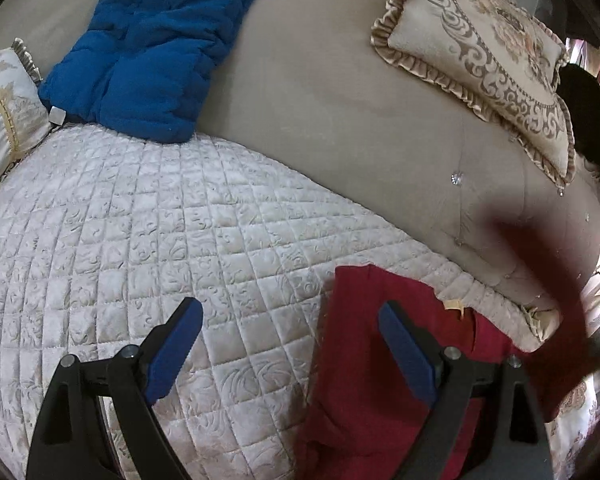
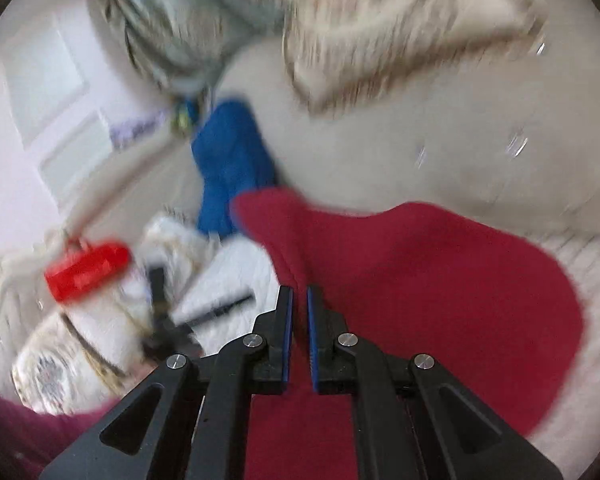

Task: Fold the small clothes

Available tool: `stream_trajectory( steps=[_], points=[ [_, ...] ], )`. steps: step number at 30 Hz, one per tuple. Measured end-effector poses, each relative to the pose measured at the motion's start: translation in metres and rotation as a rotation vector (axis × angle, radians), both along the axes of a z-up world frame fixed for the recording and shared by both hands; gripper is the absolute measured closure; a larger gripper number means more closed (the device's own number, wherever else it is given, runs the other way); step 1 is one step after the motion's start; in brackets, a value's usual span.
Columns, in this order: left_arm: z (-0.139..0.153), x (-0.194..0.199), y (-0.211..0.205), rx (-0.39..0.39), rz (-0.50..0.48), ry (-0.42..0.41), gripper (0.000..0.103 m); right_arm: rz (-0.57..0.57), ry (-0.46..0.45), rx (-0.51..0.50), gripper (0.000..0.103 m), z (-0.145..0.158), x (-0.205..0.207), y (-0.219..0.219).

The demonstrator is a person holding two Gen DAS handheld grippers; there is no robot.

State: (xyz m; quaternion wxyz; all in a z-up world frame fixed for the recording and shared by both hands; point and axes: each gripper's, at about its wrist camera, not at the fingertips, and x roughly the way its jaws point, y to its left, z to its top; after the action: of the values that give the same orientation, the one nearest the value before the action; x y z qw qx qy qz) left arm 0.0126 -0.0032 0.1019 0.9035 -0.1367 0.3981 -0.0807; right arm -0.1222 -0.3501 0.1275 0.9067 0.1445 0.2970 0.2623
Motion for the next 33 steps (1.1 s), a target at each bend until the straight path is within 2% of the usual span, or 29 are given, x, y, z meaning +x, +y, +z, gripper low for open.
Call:
stream_trajectory(
  steps=[1, 2, 5, 6, 8, 10, 13, 14, 17, 22, 23, 24, 26, 27, 29, 30, 33],
  points=[
    [-0.001, 0.001, 0.000, -0.003, -0.006, 0.001, 0.010, 0.009, 0.036, -0.017, 0.103, -0.020, 0.012, 0.014],
    [-0.002, 0.002, -0.002, 0.002, -0.007, 0.006, 0.010, 0.022, 0.110, -0.030, 0.103, -0.053, 0.029, 0.030],
    [-0.006, 0.004, -0.006, 0.003, -0.035, 0.027, 0.010, -0.034, 0.311, -0.119, 0.088, -0.115, 0.051, 0.045],
    [-0.007, 0.003, -0.009, 0.011, -0.046, 0.030, 0.010, -0.052, 0.322, -0.130, 0.088, -0.121, 0.051, 0.043],
    [-0.008, 0.001, -0.016, 0.033, -0.061, 0.027, 0.010, -0.075, 0.301, -0.141, 0.087, -0.117, 0.036, 0.032],
    [-0.011, 0.000, -0.026, 0.074, -0.084, 0.032, 0.010, -0.125, 0.249, -0.165, 0.085, -0.100, 0.011, 0.012],
    [-0.018, -0.001, -0.041, 0.148, -0.109, 0.049, 0.010, -0.301, 0.198, -0.257, 0.080, -0.076, -0.024, -0.027],
    [-0.020, -0.001, -0.043, 0.159, -0.113, 0.049, 0.010, -0.387, 0.199, -0.279, 0.077, -0.073, -0.034, -0.046],
    [-0.023, -0.002, -0.048, 0.182, -0.114, 0.049, 0.010, -0.484, 0.257, -0.231, 0.075, -0.082, -0.038, -0.082],
    [-0.028, 0.001, -0.047, 0.191, -0.100, 0.059, 0.010, -0.481, 0.330, -0.119, 0.077, -0.108, -0.019, -0.092],
    [-0.028, 0.001, -0.047, 0.194, -0.096, 0.061, 0.010, -0.480, 0.347, -0.160, 0.094, -0.112, -0.020, -0.090],
    [-0.028, 0.001, -0.046, 0.194, -0.092, 0.062, 0.010, -0.488, 0.328, -0.214, 0.102, -0.110, -0.023, -0.087],
    [-0.028, 0.001, -0.045, 0.181, -0.093, 0.063, 0.010, -0.583, 0.265, -0.294, 0.103, -0.105, -0.038, -0.096],
    [-0.027, 0.002, -0.045, 0.179, -0.095, 0.066, 0.010, -0.618, 0.281, -0.274, 0.103, -0.108, -0.044, -0.105],
    [-0.026, 0.001, -0.045, 0.172, -0.104, 0.067, 0.010, -0.580, 0.328, -0.213, 0.102, -0.121, -0.046, -0.112],
    [-0.026, 0.001, -0.045, 0.169, -0.106, 0.069, 0.010, -0.574, 0.326, -0.217, 0.098, -0.122, -0.047, -0.111],
    [-0.020, 0.000, -0.038, 0.158, -0.096, 0.061, 0.010, -0.622, 0.258, -0.256, 0.089, -0.101, -0.053, -0.107]
  ],
)
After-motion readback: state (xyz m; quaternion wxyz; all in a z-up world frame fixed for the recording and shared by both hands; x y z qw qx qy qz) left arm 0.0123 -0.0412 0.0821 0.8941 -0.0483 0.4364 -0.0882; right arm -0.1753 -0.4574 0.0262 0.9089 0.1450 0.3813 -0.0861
